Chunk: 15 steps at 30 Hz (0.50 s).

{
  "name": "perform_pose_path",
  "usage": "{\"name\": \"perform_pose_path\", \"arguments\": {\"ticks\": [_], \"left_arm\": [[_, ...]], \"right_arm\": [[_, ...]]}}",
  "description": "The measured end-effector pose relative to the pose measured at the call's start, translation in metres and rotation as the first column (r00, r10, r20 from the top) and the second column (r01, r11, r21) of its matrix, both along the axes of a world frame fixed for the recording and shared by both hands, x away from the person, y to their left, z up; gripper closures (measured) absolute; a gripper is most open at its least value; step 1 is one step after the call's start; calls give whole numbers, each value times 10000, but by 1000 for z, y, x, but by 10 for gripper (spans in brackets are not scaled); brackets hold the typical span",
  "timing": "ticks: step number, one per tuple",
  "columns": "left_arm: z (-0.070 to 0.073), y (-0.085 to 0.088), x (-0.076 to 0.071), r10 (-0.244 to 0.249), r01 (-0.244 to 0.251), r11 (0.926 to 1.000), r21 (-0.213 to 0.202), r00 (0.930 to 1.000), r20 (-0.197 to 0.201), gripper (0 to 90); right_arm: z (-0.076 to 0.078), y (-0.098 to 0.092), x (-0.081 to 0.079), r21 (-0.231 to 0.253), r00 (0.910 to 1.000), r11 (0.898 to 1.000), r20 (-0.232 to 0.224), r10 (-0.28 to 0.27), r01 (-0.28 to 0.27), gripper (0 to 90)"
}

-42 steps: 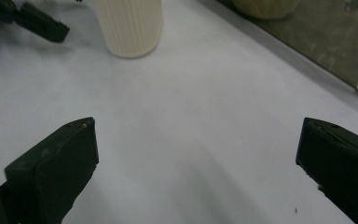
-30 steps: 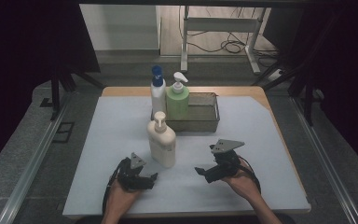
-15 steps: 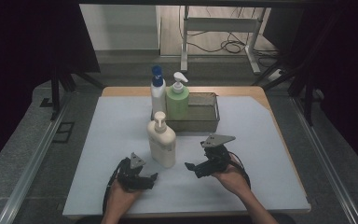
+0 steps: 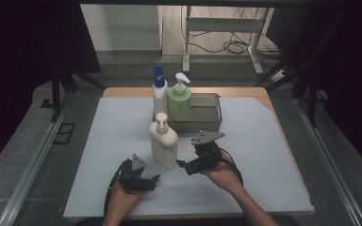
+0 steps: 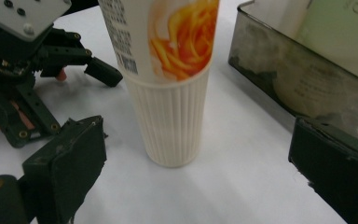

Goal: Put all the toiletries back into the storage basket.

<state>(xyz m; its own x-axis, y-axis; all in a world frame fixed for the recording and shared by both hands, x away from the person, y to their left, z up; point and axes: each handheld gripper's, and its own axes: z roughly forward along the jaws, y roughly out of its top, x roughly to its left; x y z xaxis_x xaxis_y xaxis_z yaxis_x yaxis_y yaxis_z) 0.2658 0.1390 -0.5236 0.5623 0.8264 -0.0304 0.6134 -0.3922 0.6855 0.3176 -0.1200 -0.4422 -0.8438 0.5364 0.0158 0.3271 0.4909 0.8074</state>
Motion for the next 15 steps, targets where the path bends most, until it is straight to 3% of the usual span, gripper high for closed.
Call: {"name": "perform_pose_path", "arguments": {"ticks": [4, 15], "left_arm": [[0, 0, 0, -3, 3, 10000, 7, 10000, -7, 124], [0, 0, 0, 4, -4, 10000, 5, 10000, -7, 124]], "right_arm": [[3, 7, 2, 127, 9998, 9999, -172, 31, -28, 65], [11, 25, 9, 248, 9998, 9996, -125, 120, -117, 97]]}}
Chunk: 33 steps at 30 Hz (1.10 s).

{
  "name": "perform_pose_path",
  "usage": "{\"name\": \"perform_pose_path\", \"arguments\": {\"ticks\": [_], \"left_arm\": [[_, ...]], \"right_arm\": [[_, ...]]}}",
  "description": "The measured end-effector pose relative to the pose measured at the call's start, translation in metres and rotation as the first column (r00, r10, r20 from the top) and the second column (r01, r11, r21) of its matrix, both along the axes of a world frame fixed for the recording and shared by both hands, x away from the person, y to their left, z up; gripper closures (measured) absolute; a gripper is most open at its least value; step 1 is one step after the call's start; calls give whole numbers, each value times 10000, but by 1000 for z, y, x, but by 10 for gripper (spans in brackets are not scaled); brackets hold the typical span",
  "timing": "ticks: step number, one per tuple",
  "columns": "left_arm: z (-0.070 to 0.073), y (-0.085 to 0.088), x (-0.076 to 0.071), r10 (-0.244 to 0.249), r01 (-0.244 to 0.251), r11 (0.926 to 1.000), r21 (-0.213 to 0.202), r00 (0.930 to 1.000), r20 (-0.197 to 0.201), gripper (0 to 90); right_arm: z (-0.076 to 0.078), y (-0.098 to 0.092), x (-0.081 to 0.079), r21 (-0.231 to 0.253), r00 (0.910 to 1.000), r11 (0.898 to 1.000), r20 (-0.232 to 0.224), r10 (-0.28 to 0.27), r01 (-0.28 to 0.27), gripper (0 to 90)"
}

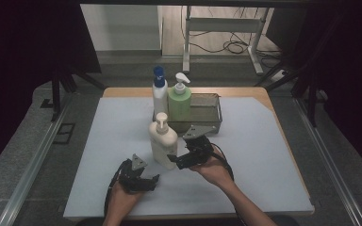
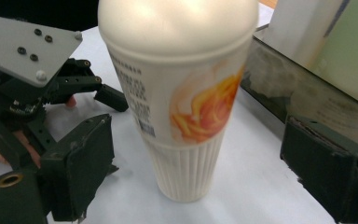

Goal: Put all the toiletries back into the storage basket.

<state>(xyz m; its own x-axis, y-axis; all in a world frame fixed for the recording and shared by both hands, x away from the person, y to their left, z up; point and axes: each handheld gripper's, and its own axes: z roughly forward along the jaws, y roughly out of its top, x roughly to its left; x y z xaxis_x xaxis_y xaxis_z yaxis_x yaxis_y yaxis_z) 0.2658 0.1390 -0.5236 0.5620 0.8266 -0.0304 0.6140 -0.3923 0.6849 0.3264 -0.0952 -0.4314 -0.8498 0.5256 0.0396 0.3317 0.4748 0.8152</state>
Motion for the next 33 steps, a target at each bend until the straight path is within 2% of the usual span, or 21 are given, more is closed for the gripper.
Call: {"name": "perform_pose_path", "arguments": {"ticks": [18, 28, 33], "left_arm": [[0, 0, 0, 24, -24, 10000, -16, 10000, 3, 125], [0, 0, 0, 29, -29, 10000, -18, 10000, 16, 125], [0, 0, 0, 29, -29, 10000, -19, 10000, 15, 124]], "right_arm": [[4, 35, 6, -200, 9996, 9998, 270, -54, 59, 170], [3, 46, 11, -221, 9991, 9995, 369, -226, 234, 261], [2, 49, 11, -315, 9972, 9984, 597, -452, 471, 320]]}}
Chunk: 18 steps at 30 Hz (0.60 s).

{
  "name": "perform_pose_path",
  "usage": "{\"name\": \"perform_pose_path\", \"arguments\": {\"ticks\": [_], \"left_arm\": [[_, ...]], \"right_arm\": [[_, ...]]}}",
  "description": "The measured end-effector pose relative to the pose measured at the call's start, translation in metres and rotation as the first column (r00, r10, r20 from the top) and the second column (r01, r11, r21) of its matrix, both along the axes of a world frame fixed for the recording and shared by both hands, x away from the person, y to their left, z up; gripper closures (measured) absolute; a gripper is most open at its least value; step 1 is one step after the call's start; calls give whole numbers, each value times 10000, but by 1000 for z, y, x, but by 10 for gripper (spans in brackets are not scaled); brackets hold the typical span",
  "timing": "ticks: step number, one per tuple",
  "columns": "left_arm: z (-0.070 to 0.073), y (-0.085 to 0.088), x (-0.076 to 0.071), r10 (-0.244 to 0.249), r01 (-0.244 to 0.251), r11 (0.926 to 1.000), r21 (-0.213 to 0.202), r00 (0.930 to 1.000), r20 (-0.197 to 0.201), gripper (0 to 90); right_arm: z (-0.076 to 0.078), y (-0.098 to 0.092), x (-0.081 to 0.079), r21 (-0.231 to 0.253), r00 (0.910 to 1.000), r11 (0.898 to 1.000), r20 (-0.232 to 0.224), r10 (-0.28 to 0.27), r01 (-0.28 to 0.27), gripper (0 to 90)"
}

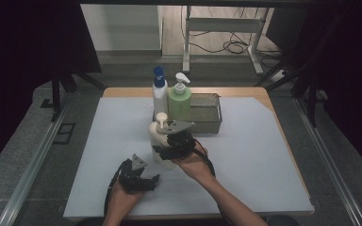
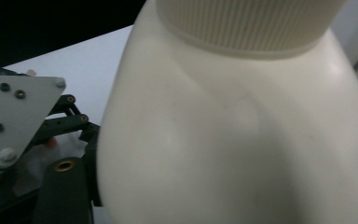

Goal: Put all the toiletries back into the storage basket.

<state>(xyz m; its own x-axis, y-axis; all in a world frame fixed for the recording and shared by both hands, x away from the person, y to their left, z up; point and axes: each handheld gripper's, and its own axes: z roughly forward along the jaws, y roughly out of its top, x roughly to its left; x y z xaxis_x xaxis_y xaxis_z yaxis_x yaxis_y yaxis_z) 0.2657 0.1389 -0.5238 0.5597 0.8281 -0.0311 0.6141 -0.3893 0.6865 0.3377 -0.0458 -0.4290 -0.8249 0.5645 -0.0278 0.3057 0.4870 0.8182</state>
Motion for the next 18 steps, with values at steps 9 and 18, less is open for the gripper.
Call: {"name": "perform_pose_path", "arguments": {"ticks": [9, 18], "left_arm": [[0, 0, 0, 4, -4, 10000, 0, 10000, 4, 125], [0, 0, 0, 6, -6, 10000, -1, 10000, -1, 124]], "right_arm": [[1, -1, 0, -11, 9999, 10000, 106, -25, 25, 366], [3, -4, 2, -115, 9996, 9996, -121, 245, -247, 380]]}}
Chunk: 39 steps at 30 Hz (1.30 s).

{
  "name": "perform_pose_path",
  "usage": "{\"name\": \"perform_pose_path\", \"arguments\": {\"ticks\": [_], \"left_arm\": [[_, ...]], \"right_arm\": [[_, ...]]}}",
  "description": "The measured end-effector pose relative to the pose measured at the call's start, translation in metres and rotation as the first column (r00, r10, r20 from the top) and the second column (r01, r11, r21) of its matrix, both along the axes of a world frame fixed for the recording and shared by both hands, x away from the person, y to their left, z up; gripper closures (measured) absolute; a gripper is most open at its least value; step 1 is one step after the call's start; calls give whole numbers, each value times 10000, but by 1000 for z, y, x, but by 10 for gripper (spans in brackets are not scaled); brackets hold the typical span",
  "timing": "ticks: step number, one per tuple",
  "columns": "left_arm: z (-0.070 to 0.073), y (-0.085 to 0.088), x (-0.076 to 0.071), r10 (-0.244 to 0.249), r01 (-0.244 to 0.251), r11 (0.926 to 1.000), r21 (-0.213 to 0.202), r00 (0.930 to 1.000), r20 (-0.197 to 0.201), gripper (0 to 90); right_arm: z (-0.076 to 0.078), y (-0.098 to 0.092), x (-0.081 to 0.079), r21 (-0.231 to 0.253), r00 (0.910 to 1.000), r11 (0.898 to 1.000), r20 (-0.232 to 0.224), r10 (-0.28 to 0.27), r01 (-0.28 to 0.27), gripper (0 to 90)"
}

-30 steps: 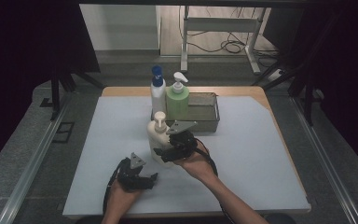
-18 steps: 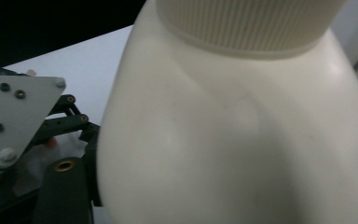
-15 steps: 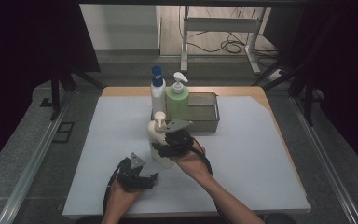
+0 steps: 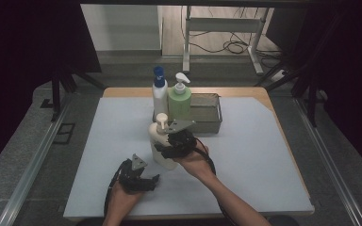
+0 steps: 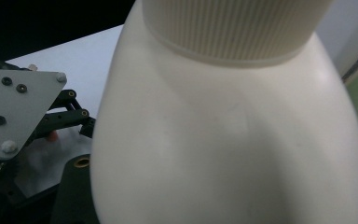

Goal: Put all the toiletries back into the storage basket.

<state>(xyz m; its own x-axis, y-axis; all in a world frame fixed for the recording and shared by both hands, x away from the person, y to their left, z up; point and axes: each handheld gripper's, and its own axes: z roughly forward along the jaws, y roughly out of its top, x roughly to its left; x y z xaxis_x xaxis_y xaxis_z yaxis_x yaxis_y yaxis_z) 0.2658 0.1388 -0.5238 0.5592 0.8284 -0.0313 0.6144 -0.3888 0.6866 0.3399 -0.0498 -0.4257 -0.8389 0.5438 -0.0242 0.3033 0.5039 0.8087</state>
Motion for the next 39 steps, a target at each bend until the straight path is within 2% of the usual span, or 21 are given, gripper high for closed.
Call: {"name": "perform_pose_path", "arguments": {"ticks": [8, 17, 25, 39], "left_arm": [[0, 0, 0, 8, -8, 10000, 5, 10000, -5, 124], [0, 0, 0, 14, -14, 10000, -18, 10000, 18, 124], [0, 0, 0, -35, 35, 10000, 5, 10000, 0, 125], [0, 0, 0, -46, 46, 10000, 24, 10000, -12, 124]], "right_arm": [[6, -8, 0, -83, 9999, 9998, 7, 158, -158, 381], [21, -25, 0, 15, 9997, 9998, 87, 220, -220, 382], [34, -41, 1, -60, 9999, 10000, 135, 63, -63, 383], [53, -68, 6, 184, 9991, 9992, 241, -363, 358, 384]]}}
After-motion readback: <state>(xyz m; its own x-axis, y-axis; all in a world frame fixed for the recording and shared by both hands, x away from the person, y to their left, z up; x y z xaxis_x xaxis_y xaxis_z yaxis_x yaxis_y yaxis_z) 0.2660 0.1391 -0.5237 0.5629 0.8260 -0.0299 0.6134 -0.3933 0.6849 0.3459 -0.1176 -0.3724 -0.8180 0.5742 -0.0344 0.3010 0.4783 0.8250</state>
